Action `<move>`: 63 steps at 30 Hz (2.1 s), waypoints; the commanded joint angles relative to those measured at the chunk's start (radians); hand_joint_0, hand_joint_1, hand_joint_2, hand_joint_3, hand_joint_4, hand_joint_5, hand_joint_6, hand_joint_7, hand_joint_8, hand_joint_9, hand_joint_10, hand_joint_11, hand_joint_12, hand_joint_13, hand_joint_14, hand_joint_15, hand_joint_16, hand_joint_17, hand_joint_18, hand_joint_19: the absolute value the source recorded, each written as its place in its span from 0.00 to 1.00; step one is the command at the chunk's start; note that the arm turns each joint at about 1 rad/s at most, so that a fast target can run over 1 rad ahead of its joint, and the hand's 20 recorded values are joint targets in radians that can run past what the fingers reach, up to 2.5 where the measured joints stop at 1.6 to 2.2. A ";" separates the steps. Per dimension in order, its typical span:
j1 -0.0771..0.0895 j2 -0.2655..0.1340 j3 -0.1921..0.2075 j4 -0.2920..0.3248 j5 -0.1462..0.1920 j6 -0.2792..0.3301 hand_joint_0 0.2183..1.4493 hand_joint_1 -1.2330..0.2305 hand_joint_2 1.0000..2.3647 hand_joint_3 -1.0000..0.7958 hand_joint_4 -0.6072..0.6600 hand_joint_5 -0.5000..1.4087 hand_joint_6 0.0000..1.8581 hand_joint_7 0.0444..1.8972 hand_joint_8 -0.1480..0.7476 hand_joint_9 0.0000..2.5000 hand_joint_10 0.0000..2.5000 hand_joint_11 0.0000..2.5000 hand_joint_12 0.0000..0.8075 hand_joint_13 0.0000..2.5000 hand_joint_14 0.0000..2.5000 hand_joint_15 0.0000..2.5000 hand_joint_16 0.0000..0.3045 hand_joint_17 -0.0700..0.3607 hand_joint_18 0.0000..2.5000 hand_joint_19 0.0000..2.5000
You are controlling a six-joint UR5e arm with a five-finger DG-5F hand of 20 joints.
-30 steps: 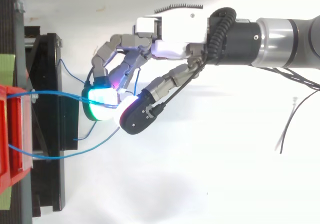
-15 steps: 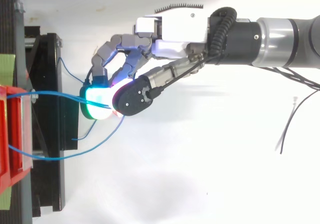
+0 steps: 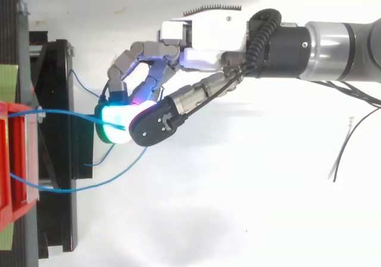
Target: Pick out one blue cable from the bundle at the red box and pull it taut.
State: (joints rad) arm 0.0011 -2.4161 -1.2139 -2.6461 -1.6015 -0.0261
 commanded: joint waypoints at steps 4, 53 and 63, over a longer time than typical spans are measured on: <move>0.000 0.000 0.001 0.000 0.000 0.000 0.38 0.31 0.02 0.51 0.40 0.16 0.50 0.46 0.44 0.39 0.01 0.32 0.49 0.33 0.01 0.19 0.18 0.45 0.29 0.27; 0.002 0.000 -0.001 -0.029 0.000 0.000 0.21 0.47 0.00 0.28 0.57 0.20 0.45 0.50 0.52 0.53 0.01 0.33 0.57 0.39 0.01 0.19 0.21 0.50 0.36 0.27; 0.004 0.000 0.001 -0.028 0.000 0.000 0.34 0.32 0.00 0.28 0.55 0.20 0.46 0.51 0.48 0.51 0.01 0.34 0.52 0.38 0.01 0.20 0.19 0.46 0.33 0.28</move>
State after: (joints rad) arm 0.0037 -2.4164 -1.2135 -2.6749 -1.6015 -0.0261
